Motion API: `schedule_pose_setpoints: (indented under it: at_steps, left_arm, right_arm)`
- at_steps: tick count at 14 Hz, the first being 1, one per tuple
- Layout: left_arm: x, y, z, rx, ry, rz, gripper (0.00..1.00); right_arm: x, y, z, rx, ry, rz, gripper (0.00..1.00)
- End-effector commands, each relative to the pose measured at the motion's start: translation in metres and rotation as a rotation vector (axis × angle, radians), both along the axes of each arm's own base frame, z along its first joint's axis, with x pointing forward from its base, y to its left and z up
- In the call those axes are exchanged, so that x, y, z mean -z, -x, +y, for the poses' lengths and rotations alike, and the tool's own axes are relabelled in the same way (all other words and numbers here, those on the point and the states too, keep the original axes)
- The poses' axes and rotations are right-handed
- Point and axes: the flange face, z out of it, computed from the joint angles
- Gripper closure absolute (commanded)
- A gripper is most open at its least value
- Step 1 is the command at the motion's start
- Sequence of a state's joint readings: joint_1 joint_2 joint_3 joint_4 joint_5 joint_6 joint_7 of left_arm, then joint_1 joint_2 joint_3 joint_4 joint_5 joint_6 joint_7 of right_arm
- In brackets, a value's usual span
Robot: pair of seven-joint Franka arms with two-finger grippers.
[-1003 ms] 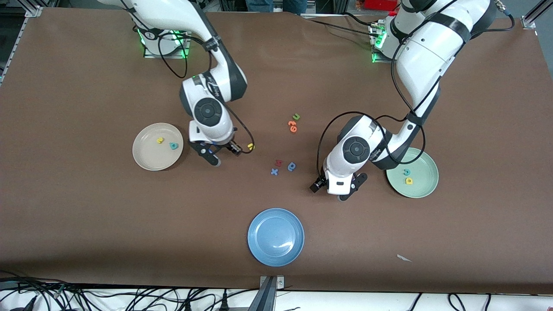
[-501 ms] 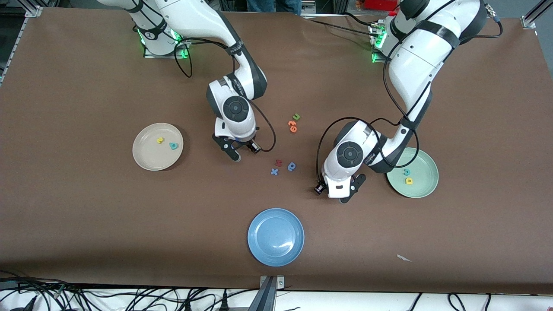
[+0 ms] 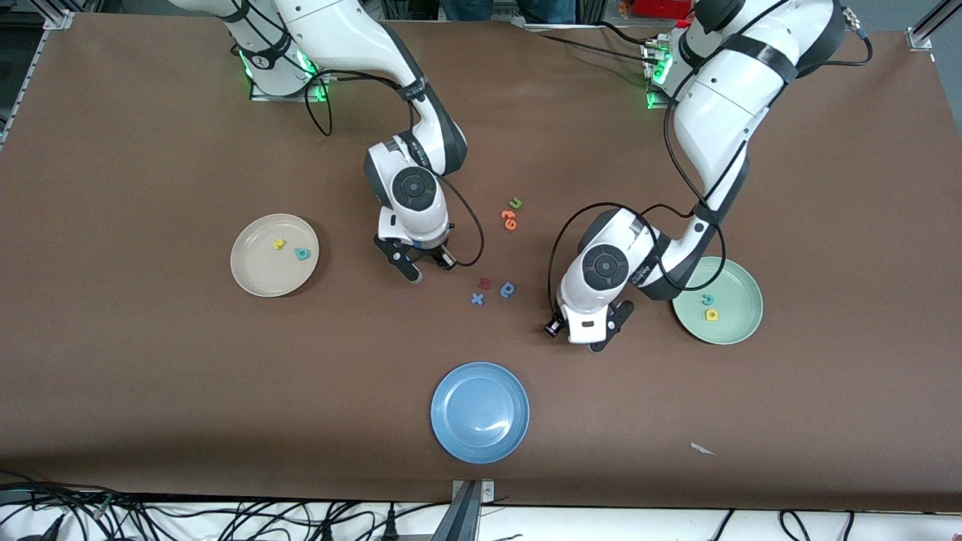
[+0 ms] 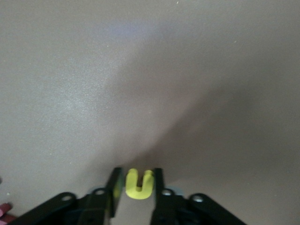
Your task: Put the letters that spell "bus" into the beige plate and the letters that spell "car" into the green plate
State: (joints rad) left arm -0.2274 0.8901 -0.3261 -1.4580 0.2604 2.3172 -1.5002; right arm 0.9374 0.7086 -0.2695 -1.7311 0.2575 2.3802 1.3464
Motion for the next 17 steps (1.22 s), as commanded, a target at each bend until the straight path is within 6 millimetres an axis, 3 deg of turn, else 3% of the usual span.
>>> schedule_pose_setpoints:
  at_steps: [1,5,7,11,14,16,17]
  left_arm:
    - [-0.003,-0.003,-0.008,-0.021,0.005,0.002,0.41]
    - [-0.003,-0.003,-0.006,-0.020,0.000,0.002,0.55]
    - [-0.005,-0.004,-0.006,-0.020,0.000,0.000,0.62]
    - [-0.006,-0.003,-0.005,-0.017,-0.006,0.003,0.71]
    - [-0.006,-0.004,-0.004,-0.014,-0.008,0.001,0.76]
    - [-0.006,-0.004,-0.004,-0.011,-0.010,0.000,0.79]
    - [-0.006,-0.004,-0.004,-0.007,-0.011,-0.001,0.81]
  right_arm:
    - [0.001,-0.003,0.003,0.007,-0.008,-0.003,0.98]
    - [-0.027,-0.014,-0.004,-0.012,-0.018,-0.007,0.98]
    - [-0.049,-0.027,-0.029,-0.050,0.013,0.027,0.98]
    - [-0.085,-0.057,-0.131,-0.219,0.091,0.180,0.97]
    - [-0.077,-0.070,-0.201,-0.300,0.128,0.216,0.97]
    - [-0.065,-0.066,-0.248,-0.369,0.132,0.264,0.96]
    - [-0.057,-0.065,-0.270,-0.402,0.134,0.251,0.90]
